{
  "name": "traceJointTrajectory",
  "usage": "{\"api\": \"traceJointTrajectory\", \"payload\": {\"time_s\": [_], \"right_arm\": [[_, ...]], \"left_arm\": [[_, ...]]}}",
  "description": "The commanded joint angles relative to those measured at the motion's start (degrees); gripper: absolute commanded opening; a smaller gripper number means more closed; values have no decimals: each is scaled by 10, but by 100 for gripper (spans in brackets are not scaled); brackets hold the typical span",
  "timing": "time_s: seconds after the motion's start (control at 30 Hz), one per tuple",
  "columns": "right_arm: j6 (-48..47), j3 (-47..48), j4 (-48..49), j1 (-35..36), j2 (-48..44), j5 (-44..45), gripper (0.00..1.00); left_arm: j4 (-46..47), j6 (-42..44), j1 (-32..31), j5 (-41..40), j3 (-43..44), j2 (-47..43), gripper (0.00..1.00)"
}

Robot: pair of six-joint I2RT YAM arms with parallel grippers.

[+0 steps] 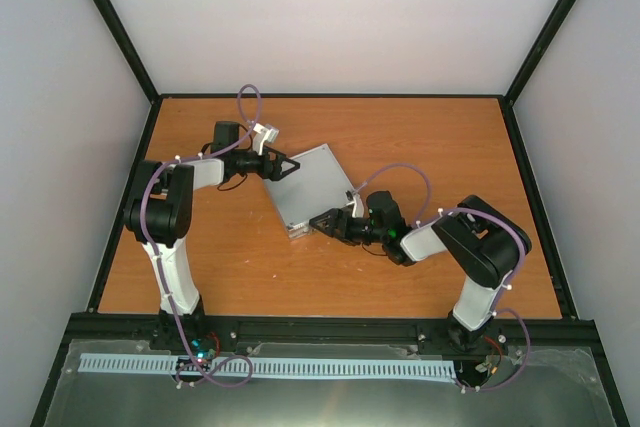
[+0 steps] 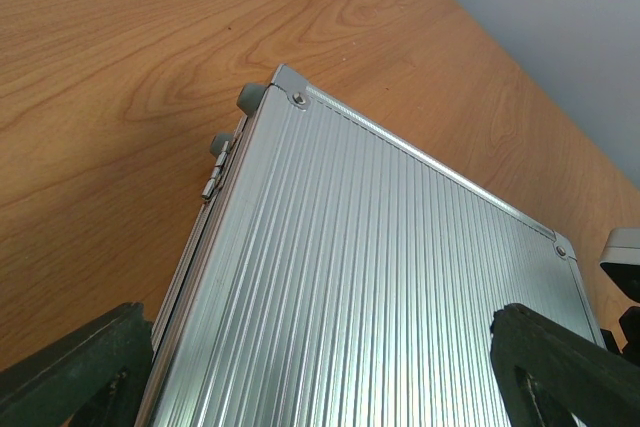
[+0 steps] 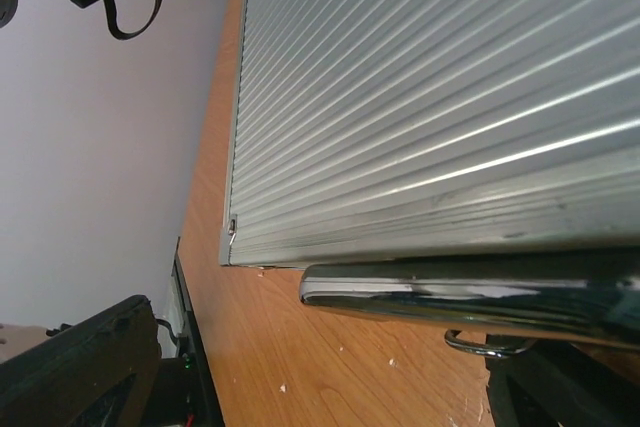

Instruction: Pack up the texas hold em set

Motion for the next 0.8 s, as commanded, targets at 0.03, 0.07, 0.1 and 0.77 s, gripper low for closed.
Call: {"api": "traceJointTrajectory", "payload": {"time_s": [0.03,0.07,0.1,0.77], "right_arm": [[9,1,31,-5,-2,14,88],[10,-1,32,-5,-6,16,88],[11,-2,32,-6,-8,19,88],[36,-7,86,-21,-5,23,88]], "left_arm": [[-56,1,-18,20,-8,26,93],[-55,1,-18,20,-8,27,93],[-56,1,-18,20,-8,28,93],[-57,2,-18,22,-4,33,93]]}}
